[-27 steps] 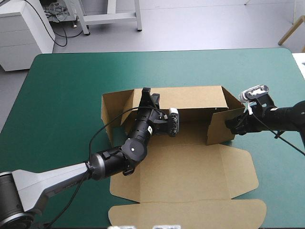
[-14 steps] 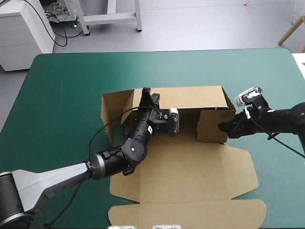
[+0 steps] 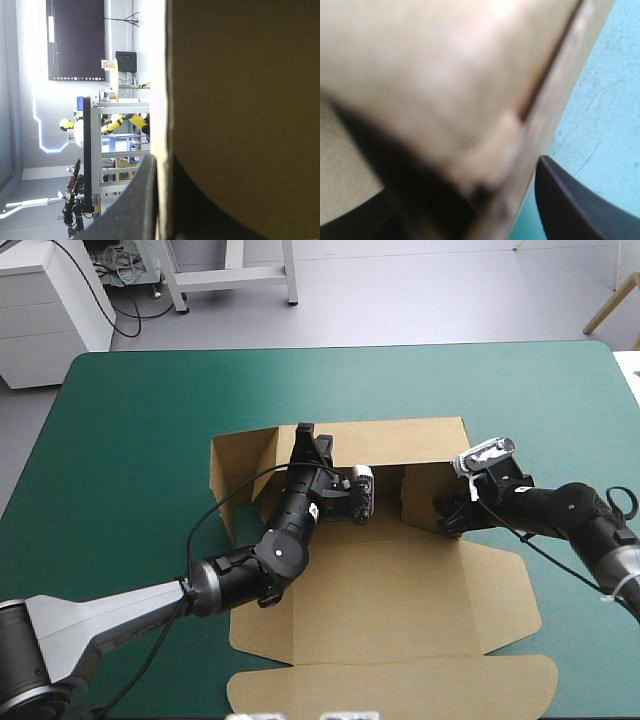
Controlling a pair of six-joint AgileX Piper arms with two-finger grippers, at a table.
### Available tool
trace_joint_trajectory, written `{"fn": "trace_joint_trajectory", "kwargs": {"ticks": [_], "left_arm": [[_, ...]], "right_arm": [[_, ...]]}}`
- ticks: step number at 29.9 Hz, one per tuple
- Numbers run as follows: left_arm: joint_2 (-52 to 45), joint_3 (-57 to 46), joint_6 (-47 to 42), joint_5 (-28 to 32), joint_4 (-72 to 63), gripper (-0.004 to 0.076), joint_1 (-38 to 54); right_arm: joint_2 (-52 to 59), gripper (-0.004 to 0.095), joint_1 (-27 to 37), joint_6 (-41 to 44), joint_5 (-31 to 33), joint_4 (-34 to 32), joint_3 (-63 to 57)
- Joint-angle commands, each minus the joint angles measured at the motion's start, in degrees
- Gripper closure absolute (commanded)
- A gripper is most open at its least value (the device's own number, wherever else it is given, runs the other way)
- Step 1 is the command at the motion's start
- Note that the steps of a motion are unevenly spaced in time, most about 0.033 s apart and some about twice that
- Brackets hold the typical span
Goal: Fold the box
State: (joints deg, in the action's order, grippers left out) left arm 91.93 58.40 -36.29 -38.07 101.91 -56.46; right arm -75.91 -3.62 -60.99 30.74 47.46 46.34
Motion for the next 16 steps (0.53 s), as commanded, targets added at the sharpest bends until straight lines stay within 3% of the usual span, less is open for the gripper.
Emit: {"fn": "trace_joint_trajectory", "kwargs": {"ticks": [1, 6, 7, 16], "left_arm": [[-1.3, 0.4, -0.5, -1.0, 2.1, 0.0734, -0.2], [-1.3, 0.4, -0.5, -1.0, 2.1, 0.0734, -0.2], [-1.3, 0.4, -0.5, -1.0, 2.1, 0.0734, -0.2], [-1.3, 0.4, -0.5, -1.0, 2.1, 0.0734, -0.2]], "right_arm": [[1.3, 0.0497, -1.1, 1.2, -3.2, 2.7, 1.4], [1.8, 0.0875, -1.3, 1.3, -3.3, 1.6, 1.4], [2.0, 0.0909, -1.3, 1.3, -3.3, 1.5, 1.4], [3.9, 0.0926, -1.3, 0.8, -3.4, 0.5, 1.4]]}}
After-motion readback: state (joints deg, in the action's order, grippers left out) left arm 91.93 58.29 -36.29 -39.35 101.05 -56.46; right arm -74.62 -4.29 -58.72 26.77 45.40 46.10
